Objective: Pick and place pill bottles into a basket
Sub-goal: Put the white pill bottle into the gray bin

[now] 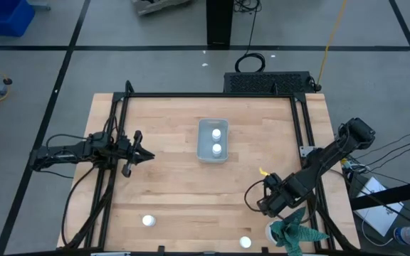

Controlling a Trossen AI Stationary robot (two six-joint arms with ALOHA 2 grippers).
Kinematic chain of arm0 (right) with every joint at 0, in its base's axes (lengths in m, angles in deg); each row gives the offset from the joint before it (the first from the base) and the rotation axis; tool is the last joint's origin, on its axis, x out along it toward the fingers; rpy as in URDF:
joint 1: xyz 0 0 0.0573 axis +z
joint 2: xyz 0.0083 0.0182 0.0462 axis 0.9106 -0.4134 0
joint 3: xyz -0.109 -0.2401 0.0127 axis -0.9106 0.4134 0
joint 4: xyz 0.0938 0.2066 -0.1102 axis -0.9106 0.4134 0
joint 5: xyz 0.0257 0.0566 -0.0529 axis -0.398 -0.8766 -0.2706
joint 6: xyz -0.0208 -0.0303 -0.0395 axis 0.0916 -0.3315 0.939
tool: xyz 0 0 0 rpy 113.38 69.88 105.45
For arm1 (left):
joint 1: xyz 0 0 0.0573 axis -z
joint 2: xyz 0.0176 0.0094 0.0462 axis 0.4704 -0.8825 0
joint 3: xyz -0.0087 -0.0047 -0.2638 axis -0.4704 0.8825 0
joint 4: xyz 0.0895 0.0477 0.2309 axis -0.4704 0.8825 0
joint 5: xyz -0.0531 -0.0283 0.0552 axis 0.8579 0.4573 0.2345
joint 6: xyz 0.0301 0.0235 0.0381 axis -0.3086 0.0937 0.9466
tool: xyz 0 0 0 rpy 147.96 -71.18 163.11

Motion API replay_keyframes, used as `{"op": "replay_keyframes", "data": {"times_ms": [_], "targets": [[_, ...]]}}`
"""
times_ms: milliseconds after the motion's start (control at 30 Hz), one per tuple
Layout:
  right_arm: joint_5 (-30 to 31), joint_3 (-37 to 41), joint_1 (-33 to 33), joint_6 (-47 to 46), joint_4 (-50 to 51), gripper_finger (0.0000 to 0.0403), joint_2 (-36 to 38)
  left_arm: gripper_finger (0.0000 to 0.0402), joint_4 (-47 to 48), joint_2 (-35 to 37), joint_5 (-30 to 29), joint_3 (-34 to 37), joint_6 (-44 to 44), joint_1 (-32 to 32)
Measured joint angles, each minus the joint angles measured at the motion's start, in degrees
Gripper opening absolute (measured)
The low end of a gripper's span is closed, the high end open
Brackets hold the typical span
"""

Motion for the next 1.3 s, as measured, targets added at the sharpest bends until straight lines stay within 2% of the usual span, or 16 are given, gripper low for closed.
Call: {"op": "replay_keyframes", "data": {"times_ms": [500,767,967,1300], "targets": [[0.31,1.31,0.37,-0.74,-0.98,0.0233,-0.36,0.0042,0.04,0.01,-0.02,0.00,0.00,0.00],[-0.47,5.56,0.37,-0.54,-8.44,0.0233,-0.31,0.0042,0.07,0.01,-0.02,0.00,0.00,0.00],[-1.64,6.29,0.73,-0.97,-8.42,0.0232,-0.31,0.0042,0.09,0.00,-0.02,0.00,0.00,0.00],[-3.00,6.29,0.74,-1.05,-8.03,0.0200,-0.31,0.0042,0.09,0.00,-0.02,0.00,0.00,0.00]]}}
